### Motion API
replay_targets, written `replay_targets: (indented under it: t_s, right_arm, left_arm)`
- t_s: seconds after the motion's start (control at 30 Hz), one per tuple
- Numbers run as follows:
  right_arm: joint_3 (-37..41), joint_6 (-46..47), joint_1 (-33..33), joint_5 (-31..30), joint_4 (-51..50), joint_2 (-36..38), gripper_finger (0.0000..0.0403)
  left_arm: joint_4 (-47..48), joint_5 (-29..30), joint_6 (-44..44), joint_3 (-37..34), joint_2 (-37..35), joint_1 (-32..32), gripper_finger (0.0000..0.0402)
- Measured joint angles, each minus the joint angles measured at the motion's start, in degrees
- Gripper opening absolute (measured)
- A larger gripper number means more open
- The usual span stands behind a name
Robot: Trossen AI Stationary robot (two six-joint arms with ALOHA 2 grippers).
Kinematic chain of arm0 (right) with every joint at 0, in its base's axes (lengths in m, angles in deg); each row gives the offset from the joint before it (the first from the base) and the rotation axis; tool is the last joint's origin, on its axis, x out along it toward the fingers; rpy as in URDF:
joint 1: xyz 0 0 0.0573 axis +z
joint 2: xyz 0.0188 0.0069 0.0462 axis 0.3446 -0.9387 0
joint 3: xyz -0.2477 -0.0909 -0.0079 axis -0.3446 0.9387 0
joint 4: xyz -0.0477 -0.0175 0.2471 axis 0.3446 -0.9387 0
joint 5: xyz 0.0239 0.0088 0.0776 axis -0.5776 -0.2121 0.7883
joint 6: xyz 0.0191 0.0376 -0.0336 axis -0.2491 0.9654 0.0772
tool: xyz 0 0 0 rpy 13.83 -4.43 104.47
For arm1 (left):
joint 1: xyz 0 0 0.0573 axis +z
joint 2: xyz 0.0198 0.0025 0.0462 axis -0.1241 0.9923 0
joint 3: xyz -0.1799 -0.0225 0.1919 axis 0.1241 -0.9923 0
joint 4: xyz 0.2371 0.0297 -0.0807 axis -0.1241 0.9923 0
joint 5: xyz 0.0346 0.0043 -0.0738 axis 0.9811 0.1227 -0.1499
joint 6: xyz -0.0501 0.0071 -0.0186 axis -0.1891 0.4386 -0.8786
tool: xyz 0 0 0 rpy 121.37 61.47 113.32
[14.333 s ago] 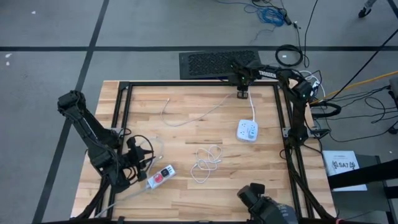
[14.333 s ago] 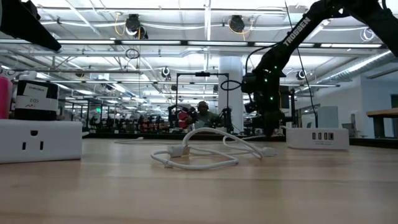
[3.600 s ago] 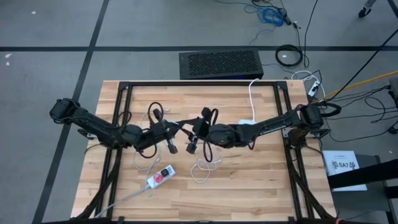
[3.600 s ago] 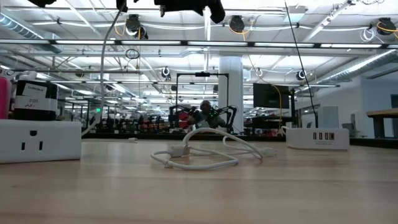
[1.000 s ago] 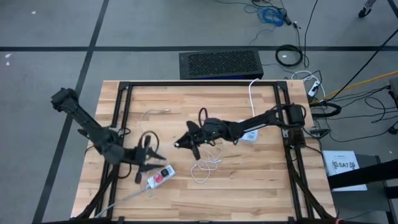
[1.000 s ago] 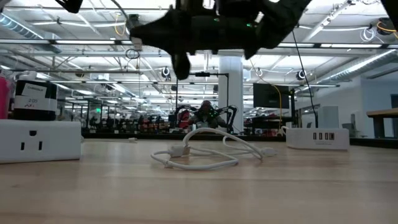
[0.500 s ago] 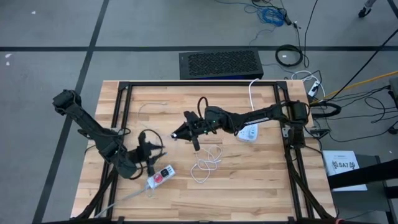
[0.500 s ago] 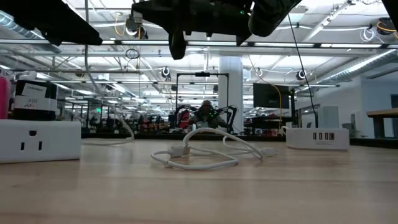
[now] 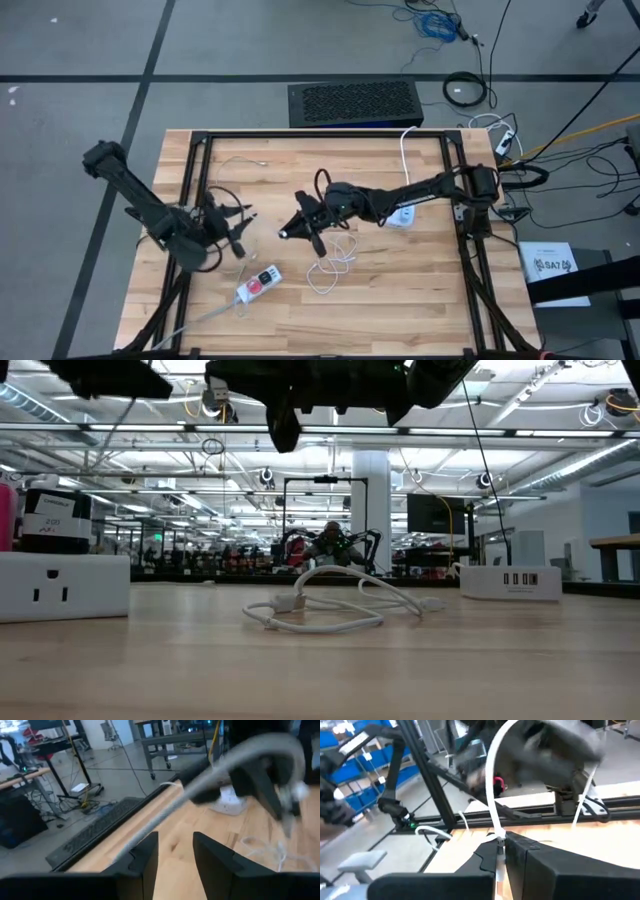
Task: Insert USB
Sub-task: Insert the top right white cable charger into the black adapter charger
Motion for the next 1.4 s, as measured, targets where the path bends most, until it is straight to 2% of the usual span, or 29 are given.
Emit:
replay_targets:
  t_s: [0.33,0.6,0.83,0.97,1.4]
  right_arm:
    - [-2.0,-0.3,1.2,1.2,4.0,-7.6,0.0000]
    - [-15.1,-3.9,3.6,9.2,4.0,-20.2,0.0000]
    - [-22.0,-9.0,5.6,10.3,4.1,-27.3,0.0000]
    - [-22.5,-11.0,6.2,8.8,5.6,-29.6,0.0000]
    - [-22.2,-14.9,6.2,7.2,6.1,-30.0,0.0000]
  left_arm:
    - [-0.2,-4.6,10.2,3.8,-10.6,-0.1,0.0129]
    - [0.7,-5.0,10.2,3.8,-10.6,-0.1,0.0129]
    - [0.8,-6.5,10.1,3.8,-9.8,-0.1,0.0129]
    - [0.7,-6.5,10.0,3.8,-9.0,-0.1,0.0129]
    - [0.7,-6.4,8.6,3.7,-7.3,-0.1,0.0129]
